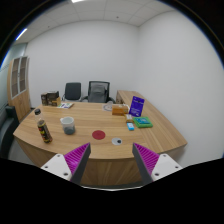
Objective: Pour water
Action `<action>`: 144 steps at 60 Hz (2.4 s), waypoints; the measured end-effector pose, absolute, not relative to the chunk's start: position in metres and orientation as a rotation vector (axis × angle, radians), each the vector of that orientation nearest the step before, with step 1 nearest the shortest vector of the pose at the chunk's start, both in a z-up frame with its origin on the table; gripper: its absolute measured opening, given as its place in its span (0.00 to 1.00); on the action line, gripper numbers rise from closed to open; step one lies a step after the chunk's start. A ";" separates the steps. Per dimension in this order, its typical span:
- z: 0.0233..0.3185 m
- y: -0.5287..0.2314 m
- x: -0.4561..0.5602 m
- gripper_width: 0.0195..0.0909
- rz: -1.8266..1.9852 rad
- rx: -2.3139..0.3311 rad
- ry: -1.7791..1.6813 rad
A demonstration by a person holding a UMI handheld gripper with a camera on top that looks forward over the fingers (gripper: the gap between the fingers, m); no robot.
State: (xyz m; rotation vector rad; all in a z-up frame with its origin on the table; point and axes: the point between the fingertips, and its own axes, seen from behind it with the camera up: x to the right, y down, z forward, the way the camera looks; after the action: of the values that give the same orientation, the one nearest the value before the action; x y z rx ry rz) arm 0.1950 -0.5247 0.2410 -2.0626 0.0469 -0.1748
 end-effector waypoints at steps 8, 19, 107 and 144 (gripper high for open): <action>0.226 -0.527 0.181 0.93 -0.159 -2.092 0.036; 0.183 -0.534 0.121 0.92 -0.100 -2.152 -0.004; 0.205 -0.214 -0.245 0.22 0.669 -1.750 0.368; 0.175 -0.139 -0.176 0.22 1.792 -1.188 1.494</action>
State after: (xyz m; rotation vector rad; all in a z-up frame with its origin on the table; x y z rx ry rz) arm -0.1761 -0.1386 0.1753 -1.1879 1.4942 1.7917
